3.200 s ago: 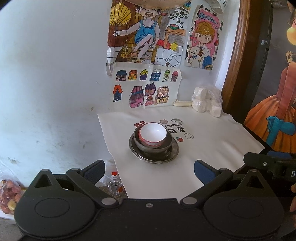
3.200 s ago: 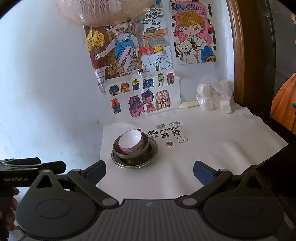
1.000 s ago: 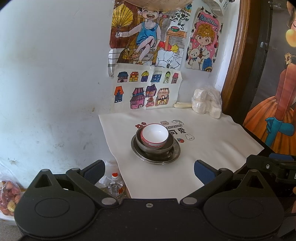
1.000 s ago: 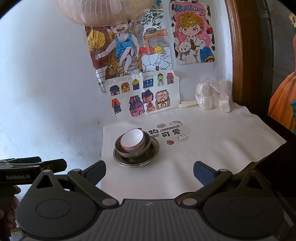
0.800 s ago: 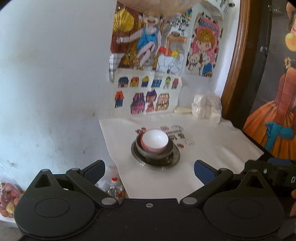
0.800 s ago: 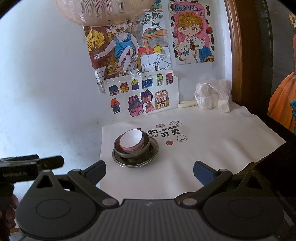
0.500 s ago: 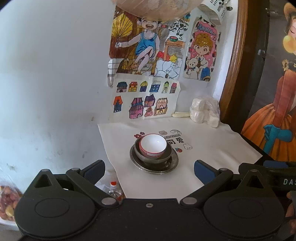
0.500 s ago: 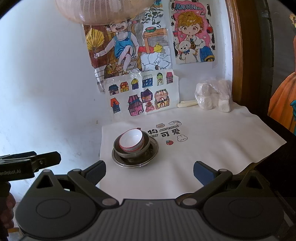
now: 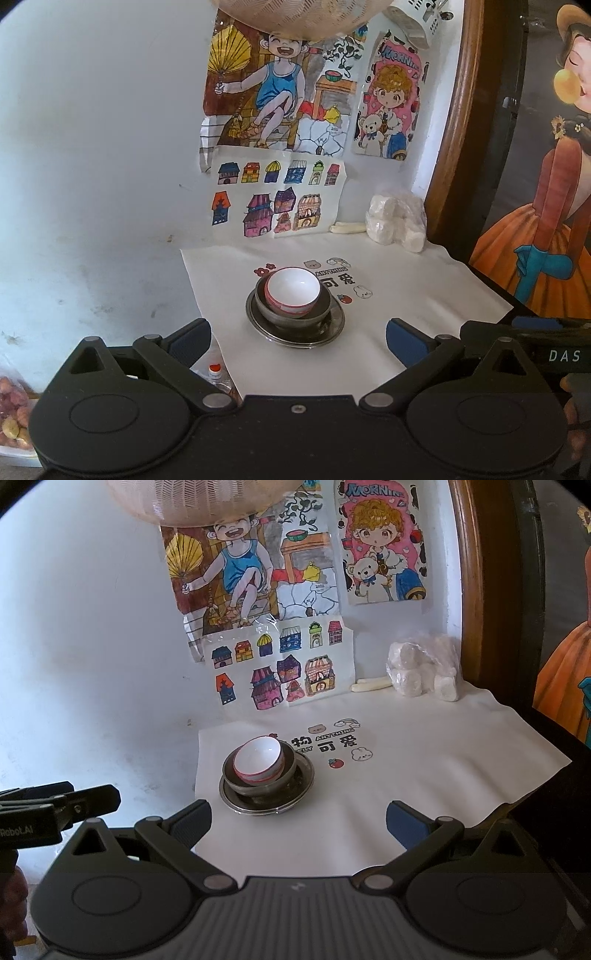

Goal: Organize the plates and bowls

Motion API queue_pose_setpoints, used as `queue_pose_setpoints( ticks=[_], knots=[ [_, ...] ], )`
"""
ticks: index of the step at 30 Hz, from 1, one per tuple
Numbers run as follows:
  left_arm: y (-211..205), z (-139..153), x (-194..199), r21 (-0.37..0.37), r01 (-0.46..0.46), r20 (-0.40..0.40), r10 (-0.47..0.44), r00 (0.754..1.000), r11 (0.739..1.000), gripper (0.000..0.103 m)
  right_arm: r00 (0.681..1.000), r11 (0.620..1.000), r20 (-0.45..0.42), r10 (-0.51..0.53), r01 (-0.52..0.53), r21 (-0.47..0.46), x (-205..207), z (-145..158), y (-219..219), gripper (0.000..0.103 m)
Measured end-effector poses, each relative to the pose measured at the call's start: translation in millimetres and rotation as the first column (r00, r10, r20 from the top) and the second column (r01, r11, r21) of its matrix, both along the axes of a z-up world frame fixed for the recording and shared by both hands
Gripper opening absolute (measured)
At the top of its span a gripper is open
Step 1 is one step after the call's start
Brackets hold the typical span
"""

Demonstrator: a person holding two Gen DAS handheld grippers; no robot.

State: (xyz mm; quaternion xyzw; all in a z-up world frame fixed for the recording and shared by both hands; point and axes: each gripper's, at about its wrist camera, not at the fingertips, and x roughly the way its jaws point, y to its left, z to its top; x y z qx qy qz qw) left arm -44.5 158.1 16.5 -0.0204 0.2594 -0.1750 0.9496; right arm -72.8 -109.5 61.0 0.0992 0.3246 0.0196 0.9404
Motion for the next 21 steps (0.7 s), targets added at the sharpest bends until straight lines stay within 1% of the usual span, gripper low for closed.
queue_pose_setpoints(
  ticks=[21],
  knots=[
    [0,-8,16,0.003,0.003,-0.029,-0.003,1.000,1.000,0.100,1.000,1.000,-0.026,0.008,-0.008,0.001,17,-9,1,0.103]
  ],
)
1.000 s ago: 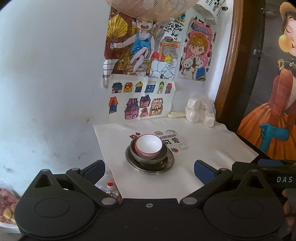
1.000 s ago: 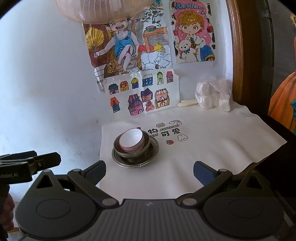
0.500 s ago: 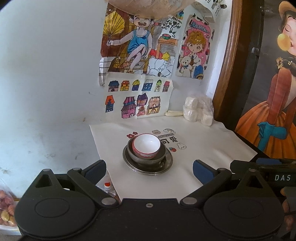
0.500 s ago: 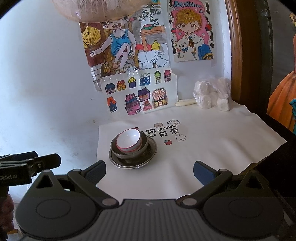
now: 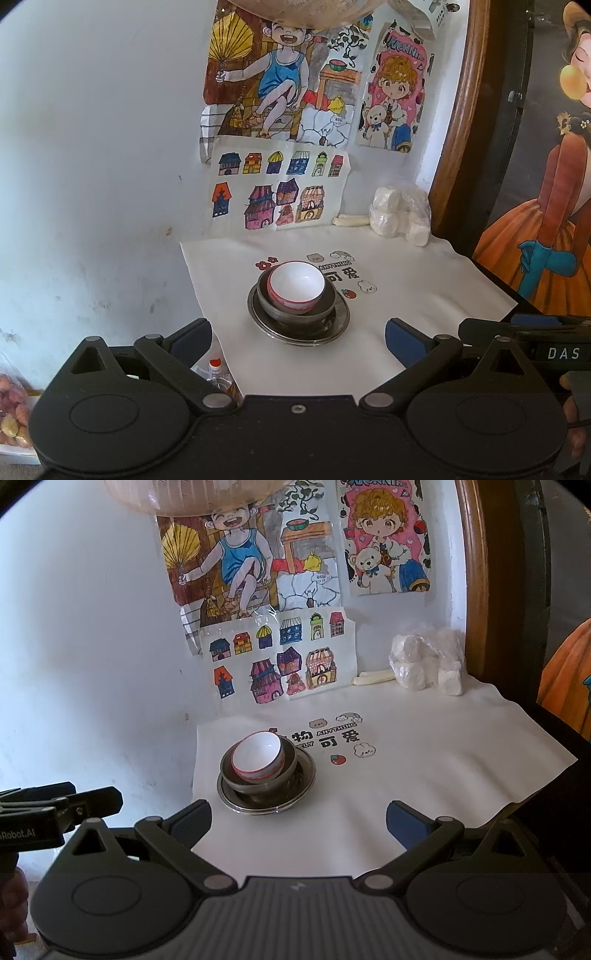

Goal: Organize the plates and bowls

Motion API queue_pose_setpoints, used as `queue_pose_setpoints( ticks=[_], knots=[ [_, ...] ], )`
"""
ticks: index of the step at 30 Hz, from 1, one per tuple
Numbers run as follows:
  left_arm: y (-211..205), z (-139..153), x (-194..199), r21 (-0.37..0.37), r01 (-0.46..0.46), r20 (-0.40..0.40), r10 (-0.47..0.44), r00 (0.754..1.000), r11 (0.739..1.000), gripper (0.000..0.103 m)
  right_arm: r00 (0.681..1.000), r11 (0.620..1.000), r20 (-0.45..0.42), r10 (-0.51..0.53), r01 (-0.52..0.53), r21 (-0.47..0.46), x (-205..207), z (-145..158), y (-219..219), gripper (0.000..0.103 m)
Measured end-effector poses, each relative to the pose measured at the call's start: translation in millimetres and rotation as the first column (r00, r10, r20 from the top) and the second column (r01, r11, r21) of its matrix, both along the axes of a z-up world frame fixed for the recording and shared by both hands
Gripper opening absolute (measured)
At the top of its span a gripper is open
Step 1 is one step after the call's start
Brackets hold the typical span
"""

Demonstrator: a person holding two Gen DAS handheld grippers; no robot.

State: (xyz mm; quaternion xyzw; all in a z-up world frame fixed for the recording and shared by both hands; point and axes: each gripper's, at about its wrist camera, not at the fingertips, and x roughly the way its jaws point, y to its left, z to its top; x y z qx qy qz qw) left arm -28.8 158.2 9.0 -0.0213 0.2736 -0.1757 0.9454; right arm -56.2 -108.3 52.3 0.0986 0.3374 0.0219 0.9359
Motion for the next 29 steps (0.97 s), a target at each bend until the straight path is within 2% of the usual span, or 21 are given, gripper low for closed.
queue_pose_setpoints(
  ticks=[15,29],
  knots=[
    [-6,-11,24,0.007,0.015,-0.043,-0.015,0.999,1.000,0.100,0.999,1.000,-0.036,-0.006,0.006,0.005,20,-11,-2,0.103],
    [-12,-27,46,0.022,0.024,-0.115,-0.021,0.993,0.999,0.100,0.994,1.000,-0.113,-0.007,0.009,0.018,38,-29,-2,0.103]
  ],
)
